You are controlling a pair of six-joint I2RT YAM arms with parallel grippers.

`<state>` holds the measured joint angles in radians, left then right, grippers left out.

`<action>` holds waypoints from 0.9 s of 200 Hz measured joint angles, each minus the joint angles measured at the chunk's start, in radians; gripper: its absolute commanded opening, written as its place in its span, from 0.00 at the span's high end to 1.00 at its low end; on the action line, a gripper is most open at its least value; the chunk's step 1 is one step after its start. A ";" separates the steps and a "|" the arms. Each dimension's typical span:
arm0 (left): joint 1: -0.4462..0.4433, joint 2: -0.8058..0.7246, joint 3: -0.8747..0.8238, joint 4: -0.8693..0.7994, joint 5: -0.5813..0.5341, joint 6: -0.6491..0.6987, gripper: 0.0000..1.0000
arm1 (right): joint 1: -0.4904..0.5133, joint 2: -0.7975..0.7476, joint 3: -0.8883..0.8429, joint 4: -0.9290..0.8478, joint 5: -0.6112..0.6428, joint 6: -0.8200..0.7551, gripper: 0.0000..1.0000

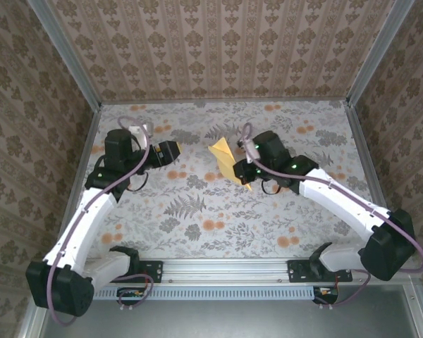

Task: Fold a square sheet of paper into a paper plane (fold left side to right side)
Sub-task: Turn over the paper at the center of the table.

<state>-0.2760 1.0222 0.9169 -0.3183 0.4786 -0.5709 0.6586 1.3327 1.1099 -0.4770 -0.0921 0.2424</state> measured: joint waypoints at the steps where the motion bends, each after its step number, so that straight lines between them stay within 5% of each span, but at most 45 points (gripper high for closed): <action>1: 0.001 -0.002 -0.002 -0.002 -0.002 0.001 0.26 | 0.008 0.006 0.005 -0.008 0.020 -0.006 0.93; 44: 0.016 -0.047 -0.039 -0.068 -0.097 0.010 0.25 | 0.188 0.229 0.156 -0.198 0.508 -0.105 0.92; 79: 0.031 -0.074 -0.040 -0.092 -0.127 0.014 0.23 | 0.271 0.427 0.237 -0.314 0.760 -0.139 0.92; 130: 0.044 -0.076 -0.044 -0.102 -0.135 0.015 0.22 | 0.348 0.651 0.354 -0.428 0.923 -0.158 0.91; 180: 0.051 -0.075 -0.048 -0.102 -0.133 0.015 0.21 | 0.385 0.817 0.447 -0.515 0.914 -0.161 0.90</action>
<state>-0.2253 0.9470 0.8684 -0.4206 0.3458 -0.5560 1.0439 2.1498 1.5574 -0.9924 0.8215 0.0811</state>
